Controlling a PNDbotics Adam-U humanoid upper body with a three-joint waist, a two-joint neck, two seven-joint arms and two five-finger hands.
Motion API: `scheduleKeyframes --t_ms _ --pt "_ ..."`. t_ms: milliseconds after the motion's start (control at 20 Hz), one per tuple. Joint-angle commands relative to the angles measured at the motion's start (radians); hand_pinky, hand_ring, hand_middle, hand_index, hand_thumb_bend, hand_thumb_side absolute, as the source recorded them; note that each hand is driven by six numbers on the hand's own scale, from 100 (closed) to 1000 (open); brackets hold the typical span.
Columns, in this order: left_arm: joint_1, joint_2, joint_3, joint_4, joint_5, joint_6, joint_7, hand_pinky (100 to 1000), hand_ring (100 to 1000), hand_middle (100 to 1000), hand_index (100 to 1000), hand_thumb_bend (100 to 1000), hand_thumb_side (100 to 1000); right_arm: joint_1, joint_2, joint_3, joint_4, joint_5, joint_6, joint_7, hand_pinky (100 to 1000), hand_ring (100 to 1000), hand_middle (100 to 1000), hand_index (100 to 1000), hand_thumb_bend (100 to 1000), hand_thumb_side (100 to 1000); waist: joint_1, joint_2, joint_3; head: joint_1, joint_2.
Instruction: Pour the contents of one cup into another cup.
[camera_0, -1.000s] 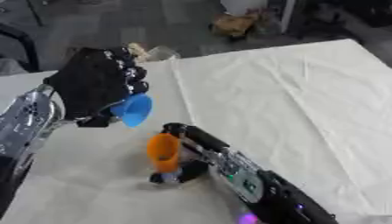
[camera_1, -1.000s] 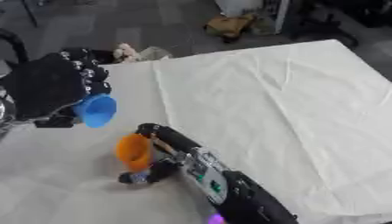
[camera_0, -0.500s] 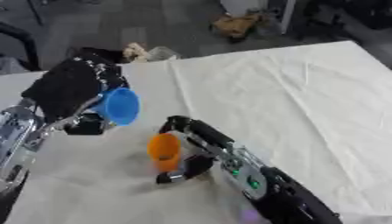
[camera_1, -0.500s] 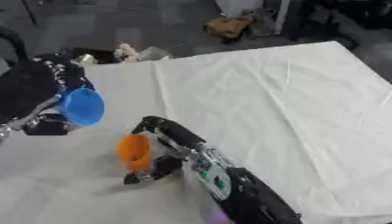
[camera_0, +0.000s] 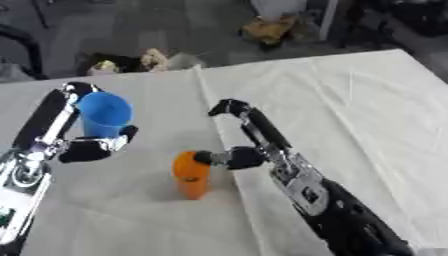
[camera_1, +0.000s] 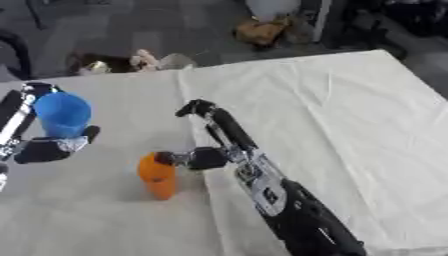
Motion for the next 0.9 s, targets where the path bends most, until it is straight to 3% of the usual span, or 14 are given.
scheduleKeyframes --t_ms 50,100,150,200,400,450,500,650,900 --pt "-0.006 -0.015 -0.008 0.038 0.081 -0.004 -0.005 635 414 124 432 139 425 -0.015 -0.027 -0.022 -0.069 -0.042 0.033 -0.121 901 912 733 755 759 738 -0.002 -0.017 -0.003 0.003 -0.003" --pt "-0.002 -0.021 -0.015 0.05 0.084 -0.015 -0.013 636 417 128 436 173 439 -0.016 -0.03 -0.022 -0.079 -0.049 0.04 -0.138 900 911 731 753 756 741 -0.003 -0.017 -0.004 0.003 -0.003" --pt "0.002 -0.027 -0.022 0.06 0.082 -0.027 -0.021 642 430 151 456 293 474 -0.016 -0.031 -0.022 -0.086 -0.055 0.046 -0.149 900 909 729 752 748 748 -0.004 -0.016 -0.004 0.004 -0.003" --pt "0.006 -0.031 -0.029 0.069 0.074 -0.041 -0.032 647 441 169 472 345 483 -0.016 -0.033 -0.022 -0.093 -0.06 0.05 -0.155 899 908 728 752 746 751 -0.005 -0.016 -0.005 0.004 -0.003" --pt "0.028 -0.033 -0.048 0.084 -0.009 -0.112 -0.08 694 562 376 629 877 583 -0.014 -0.034 -0.023 -0.103 -0.075 0.058 -0.163 895 902 719 748 723 761 -0.004 -0.014 -0.005 0.004 -0.001" --pt "0.034 -0.032 -0.048 0.082 -0.037 -0.128 -0.089 722 628 480 726 1000 590 -0.013 -0.034 -0.023 -0.104 -0.079 0.059 -0.163 894 901 718 747 721 764 -0.004 -0.014 -0.004 0.004 -0.001" --pt "0.043 -0.027 -0.046 0.071 -0.075 -0.147 -0.098 756 701 581 809 1000 632 -0.012 -0.034 -0.025 -0.104 -0.083 0.06 -0.165 894 901 718 747 719 764 -0.004 -0.014 -0.003 0.004 -0.001" --pt "0.07 -0.013 -0.024 0.027 -0.186 -0.187 -0.11 809 789 746 884 1000 660 -0.011 -0.036 -0.027 -0.105 -0.092 0.06 -0.169 891 898 716 745 713 770 -0.004 -0.013 0.0 0.001 0.0" --pt "0.101 0.01 0.035 -0.044 -0.211 -0.196 -0.088 819 802 779 885 1000 713 -0.007 -0.039 -0.029 -0.107 -0.106 0.058 -0.167 882 890 710 739 707 771 -0.004 -0.014 0.007 -0.004 -0.001"
